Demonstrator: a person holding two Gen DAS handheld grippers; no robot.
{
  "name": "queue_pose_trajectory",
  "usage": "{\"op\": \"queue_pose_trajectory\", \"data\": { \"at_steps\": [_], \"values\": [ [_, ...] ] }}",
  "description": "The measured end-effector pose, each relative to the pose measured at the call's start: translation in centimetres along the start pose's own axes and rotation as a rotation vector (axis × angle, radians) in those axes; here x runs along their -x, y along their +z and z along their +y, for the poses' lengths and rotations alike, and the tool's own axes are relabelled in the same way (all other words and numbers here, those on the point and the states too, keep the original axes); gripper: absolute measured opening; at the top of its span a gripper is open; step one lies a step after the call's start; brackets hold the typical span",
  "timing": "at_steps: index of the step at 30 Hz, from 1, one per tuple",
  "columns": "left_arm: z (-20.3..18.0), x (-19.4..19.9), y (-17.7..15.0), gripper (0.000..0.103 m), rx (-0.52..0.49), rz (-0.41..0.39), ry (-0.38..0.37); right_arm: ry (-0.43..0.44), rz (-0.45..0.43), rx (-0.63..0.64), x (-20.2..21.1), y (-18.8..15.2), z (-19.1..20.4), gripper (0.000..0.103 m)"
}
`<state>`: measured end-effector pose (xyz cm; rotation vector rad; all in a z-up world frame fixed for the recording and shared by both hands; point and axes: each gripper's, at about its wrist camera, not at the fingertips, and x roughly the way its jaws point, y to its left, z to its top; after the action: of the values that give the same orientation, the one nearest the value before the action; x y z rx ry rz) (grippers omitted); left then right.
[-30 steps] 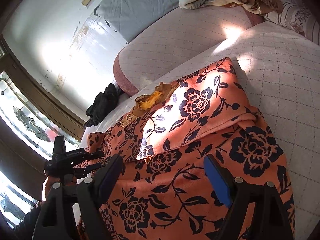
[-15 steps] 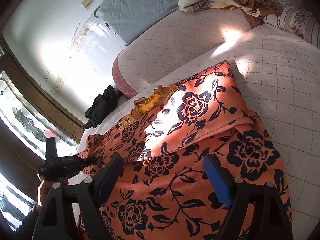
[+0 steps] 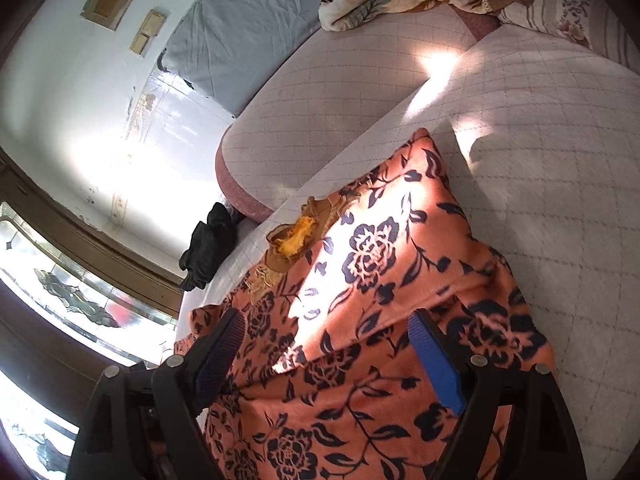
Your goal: Fold small clothes
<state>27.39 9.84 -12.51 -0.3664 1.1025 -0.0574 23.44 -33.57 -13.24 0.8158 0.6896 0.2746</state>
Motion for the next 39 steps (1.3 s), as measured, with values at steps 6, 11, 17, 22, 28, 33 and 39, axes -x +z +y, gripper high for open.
{"op": "queue_pose_trajectory", "data": {
  "at_steps": [6,11,17,22,28,33,39],
  "values": [
    [0.2,0.0,-0.3,0.012,-0.003,0.011,-0.013,-0.138,0.113,-0.275,-6.1,4.4,-6.4,0.087],
    [0.1,0.0,-0.4,0.012,-0.039,-0.007,-0.024,-0.02,0.083,-0.151,-5.7,7.4,-2.2,0.089],
    [0.4,0.1,-0.2,0.012,-0.025,0.006,-0.05,-0.215,0.097,-0.2,-12.4,12.0,-7.0,0.088],
    [2.0,2.6,0.4,0.032,0.011,-0.012,-0.14,-0.187,0.006,-0.001,-8.5,9.2,-2.0,0.088],
    [11.4,10.6,1.8,0.065,0.217,-0.214,-0.209,-0.143,0.052,0.173,-3.8,-0.6,3.1,0.089],
    [23.7,11.8,6.1,0.065,0.473,-0.304,-0.133,-0.128,0.118,0.226,-4.0,-7.4,4.6,0.089],
    [32.2,7.7,11.6,0.063,0.632,-0.257,-0.074,-0.15,0.162,0.304,-5.4,-10.4,5.0,0.089]
  ]
}}
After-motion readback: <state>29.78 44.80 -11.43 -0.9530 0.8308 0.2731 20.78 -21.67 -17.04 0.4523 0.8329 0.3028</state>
